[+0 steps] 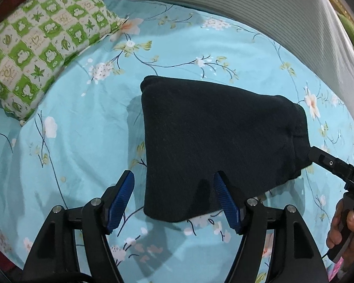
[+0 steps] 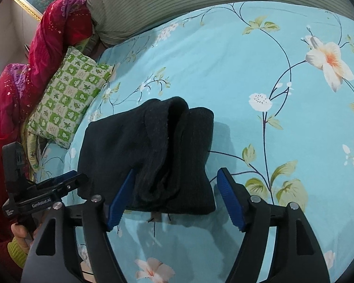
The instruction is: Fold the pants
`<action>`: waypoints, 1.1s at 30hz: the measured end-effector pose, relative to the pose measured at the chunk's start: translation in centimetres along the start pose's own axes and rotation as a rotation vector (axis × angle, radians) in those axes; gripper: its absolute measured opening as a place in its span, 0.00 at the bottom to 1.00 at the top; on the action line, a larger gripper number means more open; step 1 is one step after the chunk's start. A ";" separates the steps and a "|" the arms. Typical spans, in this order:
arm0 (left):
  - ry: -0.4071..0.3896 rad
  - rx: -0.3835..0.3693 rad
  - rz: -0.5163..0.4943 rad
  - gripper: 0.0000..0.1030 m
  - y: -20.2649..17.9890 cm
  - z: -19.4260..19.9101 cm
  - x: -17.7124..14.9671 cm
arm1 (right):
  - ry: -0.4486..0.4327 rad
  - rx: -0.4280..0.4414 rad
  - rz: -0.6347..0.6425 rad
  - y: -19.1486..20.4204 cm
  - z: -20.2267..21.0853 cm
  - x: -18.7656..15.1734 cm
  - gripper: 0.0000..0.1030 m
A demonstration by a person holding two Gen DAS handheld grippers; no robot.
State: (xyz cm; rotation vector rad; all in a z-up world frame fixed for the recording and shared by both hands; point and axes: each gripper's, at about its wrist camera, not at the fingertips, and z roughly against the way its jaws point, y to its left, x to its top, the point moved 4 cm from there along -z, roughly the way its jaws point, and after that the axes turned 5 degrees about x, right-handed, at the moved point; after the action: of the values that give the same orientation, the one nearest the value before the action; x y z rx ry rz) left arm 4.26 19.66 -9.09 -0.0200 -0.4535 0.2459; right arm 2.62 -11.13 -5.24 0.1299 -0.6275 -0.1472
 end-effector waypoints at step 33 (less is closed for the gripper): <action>-0.107 0.086 -0.027 0.78 -0.7 4.3 -4.3 | -0.074 -0.158 0.413 7.8 1.1 -4.9 0.91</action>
State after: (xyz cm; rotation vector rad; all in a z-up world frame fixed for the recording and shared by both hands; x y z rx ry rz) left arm -1.19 17.85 -6.97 0.0841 -0.5494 0.2402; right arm -1.19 -2.68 -5.93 -0.1589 -0.7012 0.1981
